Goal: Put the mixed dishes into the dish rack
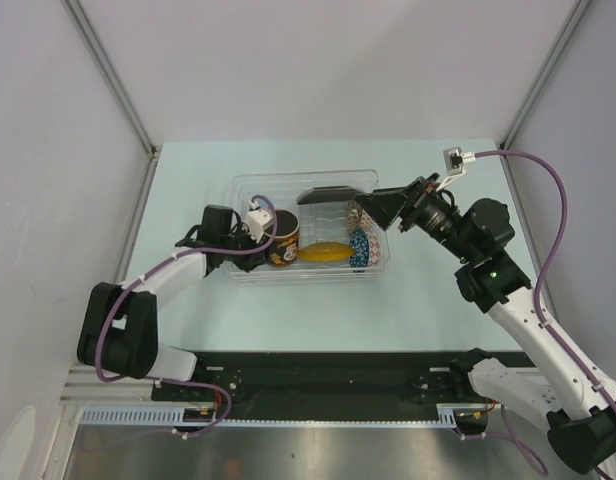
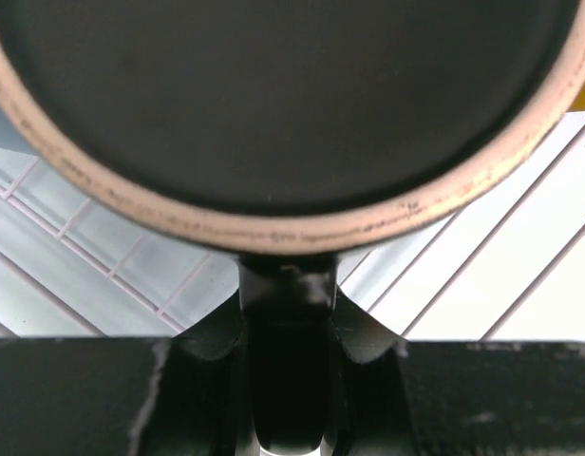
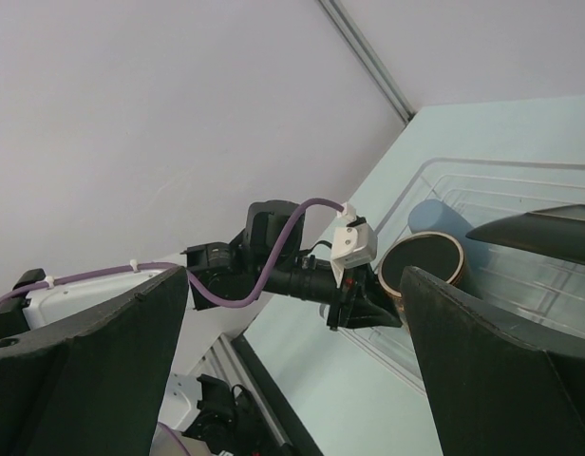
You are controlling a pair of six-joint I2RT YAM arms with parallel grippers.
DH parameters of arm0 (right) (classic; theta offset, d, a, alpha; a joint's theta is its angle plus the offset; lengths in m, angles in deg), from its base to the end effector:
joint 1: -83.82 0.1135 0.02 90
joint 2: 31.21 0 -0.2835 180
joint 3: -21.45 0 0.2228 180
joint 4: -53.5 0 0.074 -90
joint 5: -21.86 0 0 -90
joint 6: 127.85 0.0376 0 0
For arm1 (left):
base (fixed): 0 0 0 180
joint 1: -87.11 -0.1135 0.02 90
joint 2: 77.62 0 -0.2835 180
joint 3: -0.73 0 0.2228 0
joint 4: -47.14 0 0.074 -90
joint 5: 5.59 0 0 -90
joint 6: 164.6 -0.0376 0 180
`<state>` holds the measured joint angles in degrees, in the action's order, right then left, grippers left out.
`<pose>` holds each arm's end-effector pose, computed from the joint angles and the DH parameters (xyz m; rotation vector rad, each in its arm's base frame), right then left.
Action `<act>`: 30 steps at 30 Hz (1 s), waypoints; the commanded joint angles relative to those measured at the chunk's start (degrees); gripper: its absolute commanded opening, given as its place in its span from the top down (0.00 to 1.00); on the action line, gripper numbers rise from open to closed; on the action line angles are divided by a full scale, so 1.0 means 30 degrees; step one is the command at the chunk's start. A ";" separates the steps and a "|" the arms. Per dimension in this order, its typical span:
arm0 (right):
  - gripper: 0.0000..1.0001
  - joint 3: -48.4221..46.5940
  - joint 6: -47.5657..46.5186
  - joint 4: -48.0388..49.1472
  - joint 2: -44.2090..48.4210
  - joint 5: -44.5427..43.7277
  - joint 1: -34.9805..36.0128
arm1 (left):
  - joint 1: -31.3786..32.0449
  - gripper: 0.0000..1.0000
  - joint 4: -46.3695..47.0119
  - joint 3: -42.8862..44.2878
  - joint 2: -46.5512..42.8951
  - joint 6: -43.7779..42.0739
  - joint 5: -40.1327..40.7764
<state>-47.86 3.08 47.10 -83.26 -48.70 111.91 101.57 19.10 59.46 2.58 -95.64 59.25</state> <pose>0.1405 0.0892 0.4238 -0.1391 1.5017 1.2209 0.2373 -0.0777 0.2292 0.9095 2.2007 -0.4785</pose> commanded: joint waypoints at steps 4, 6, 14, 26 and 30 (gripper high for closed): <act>0.00 -0.0032 0.0040 0.0211 0.0417 0.0111 -0.0254 | 0.0278 0.78 -0.1304 0.0540 -0.0279 -0.0722 -0.0839; 0.00 -0.0003 0.0039 0.0152 0.0388 0.0111 -0.0283 | 0.0249 0.58 -0.1628 0.0658 -0.0630 -0.0751 -0.0868; 0.00 -0.0003 0.0186 0.0152 0.0183 0.0199 -0.0372 | 0.0307 0.33 -0.2566 0.0716 -0.2271 -0.0927 -0.0810; 0.00 -0.0032 -0.1892 -0.2833 -0.0490 -0.1410 -0.0518 | 0.0278 0.32 -0.5582 0.4609 -0.4263 0.1149 -0.2068; 0.00 -0.0732 -0.2626 -0.6748 -0.1280 -0.3047 -0.0518 | 0.0278 0.31 -0.7161 0.6836 -0.4878 0.2206 -0.1720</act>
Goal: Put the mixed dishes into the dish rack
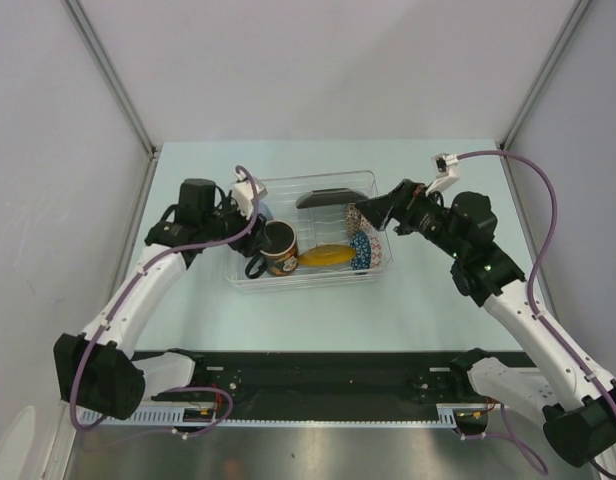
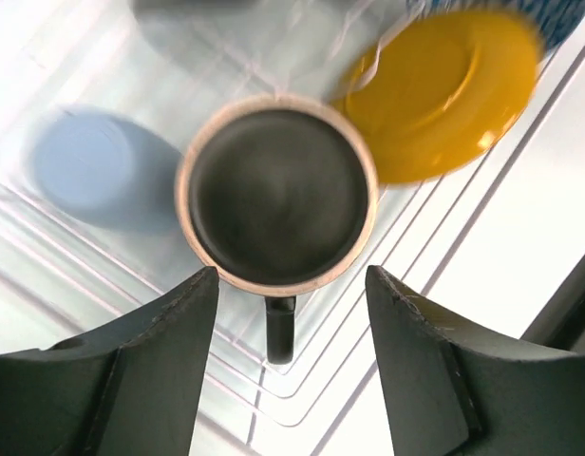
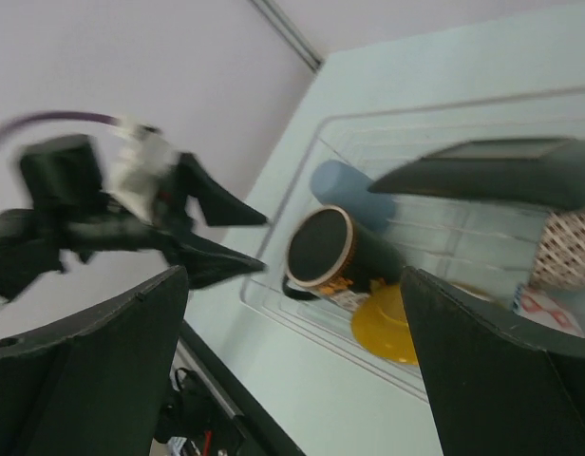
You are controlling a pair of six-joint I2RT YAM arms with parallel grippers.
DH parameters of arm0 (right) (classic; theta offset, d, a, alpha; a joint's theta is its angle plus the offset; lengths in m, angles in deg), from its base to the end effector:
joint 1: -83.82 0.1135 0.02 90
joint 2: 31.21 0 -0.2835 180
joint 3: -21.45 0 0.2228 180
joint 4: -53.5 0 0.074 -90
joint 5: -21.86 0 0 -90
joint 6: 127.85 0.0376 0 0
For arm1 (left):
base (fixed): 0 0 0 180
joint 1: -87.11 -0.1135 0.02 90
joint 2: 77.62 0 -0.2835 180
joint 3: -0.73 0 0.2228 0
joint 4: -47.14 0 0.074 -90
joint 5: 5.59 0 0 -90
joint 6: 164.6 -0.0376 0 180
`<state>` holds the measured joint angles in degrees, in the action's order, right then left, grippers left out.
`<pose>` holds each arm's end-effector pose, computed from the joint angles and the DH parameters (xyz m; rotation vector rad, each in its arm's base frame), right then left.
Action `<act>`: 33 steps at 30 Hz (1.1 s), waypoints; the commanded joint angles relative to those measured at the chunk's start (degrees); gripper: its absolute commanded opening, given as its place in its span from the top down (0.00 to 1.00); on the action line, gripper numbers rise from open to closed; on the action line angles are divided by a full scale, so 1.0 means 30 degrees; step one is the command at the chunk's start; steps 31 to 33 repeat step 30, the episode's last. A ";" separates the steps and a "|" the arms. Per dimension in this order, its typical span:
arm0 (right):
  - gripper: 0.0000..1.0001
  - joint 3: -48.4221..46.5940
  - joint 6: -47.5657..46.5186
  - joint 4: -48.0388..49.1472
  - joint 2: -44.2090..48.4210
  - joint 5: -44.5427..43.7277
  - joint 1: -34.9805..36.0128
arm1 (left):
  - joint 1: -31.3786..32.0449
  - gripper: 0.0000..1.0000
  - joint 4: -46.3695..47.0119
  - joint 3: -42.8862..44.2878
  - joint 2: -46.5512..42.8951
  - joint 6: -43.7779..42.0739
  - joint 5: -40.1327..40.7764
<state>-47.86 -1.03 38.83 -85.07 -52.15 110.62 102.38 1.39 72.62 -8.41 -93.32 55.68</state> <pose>0.1539 0.0894 0.4033 -0.0898 1.6620 1.0772 0.2075 -0.0754 0.3159 0.8992 2.0841 -0.5480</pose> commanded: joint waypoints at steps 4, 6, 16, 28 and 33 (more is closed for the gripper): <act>0.00 -0.0999 -0.1927 -0.6232 -0.1029 -0.3246 0.0349 | -0.0021 0.29 -0.2728 0.4824 -0.1945 0.2371 0.0464; 0.00 -0.1290 -0.3069 -0.7254 -0.0795 -0.4936 0.1518 | -0.0020 0.29 -0.3545 0.5322 -0.2560 0.2607 0.1106; 0.00 -0.2610 -0.4129 -1.0950 -0.0590 -0.9605 0.5886 | -0.0606 0.22 -0.5251 0.4711 -0.5402 0.3630 0.2691; 0.00 -0.3430 -0.4568 -1.1536 0.0027 -1.1891 0.8290 | -0.0607 0.19 -0.4898 0.3890 -0.6664 0.4629 0.2722; 0.00 -0.3490 -0.4713 -1.1772 0.0054 -1.2242 0.8699 | -0.0607 0.19 -0.4723 0.3773 -0.6839 0.4745 0.2925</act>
